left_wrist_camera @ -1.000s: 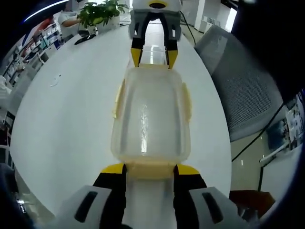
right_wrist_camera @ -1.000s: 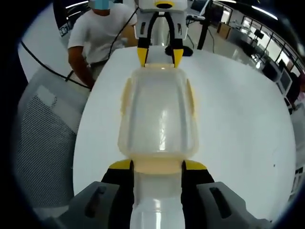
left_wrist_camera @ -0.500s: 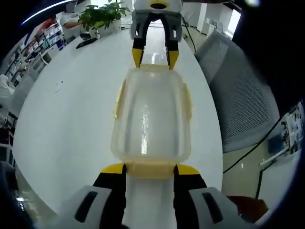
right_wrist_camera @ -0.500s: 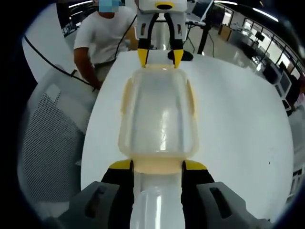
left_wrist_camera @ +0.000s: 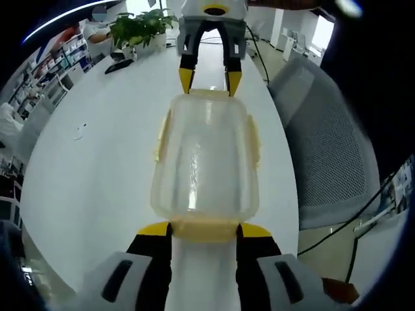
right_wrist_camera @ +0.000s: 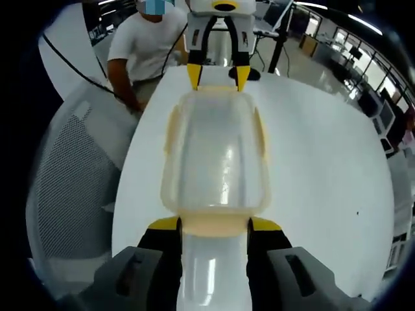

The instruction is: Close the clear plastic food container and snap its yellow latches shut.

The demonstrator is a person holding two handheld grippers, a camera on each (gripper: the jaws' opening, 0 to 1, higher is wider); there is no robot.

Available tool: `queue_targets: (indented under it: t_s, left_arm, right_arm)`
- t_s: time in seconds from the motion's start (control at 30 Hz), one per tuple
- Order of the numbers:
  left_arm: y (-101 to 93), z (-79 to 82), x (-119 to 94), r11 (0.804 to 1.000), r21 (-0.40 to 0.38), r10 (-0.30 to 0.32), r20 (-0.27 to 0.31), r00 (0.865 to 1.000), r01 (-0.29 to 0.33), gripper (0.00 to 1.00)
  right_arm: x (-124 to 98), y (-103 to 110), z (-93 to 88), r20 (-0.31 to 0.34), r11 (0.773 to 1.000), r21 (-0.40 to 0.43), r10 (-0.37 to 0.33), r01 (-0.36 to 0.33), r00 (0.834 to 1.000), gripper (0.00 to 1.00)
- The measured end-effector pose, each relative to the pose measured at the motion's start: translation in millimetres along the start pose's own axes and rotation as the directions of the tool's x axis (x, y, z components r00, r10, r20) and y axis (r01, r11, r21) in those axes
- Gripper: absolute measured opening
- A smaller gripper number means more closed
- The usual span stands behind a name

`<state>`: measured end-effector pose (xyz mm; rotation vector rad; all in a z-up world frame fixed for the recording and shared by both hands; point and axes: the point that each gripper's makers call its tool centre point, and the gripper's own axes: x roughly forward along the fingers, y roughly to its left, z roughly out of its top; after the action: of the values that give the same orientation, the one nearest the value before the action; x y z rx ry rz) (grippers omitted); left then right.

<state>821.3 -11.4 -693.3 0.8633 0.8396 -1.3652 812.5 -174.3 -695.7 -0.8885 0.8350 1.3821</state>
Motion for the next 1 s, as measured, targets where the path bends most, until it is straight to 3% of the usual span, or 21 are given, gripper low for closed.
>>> queue_targets:
  t_s: [0.53, 1.0]
  left_arm:
    - [5.2, 48.8, 17.7, 1.000, 0.022, 0.007, 0.011, 1.000, -0.007, 0.32]
    - [5.9, 82.3, 32.4, 0.999, 0.028, 0.014, 0.013, 1.000, -0.014, 0.32]
  right_arm:
    - [-28.1, -0.5, -43.5, 0.000, 1.000, 0.015, -0.012, 0.012, 1.000, 0.35]
    - [-41.5, -2.0, -76.9, -0.006, 1.000, 0.020, -0.020, 0.020, 1.000, 0.35]
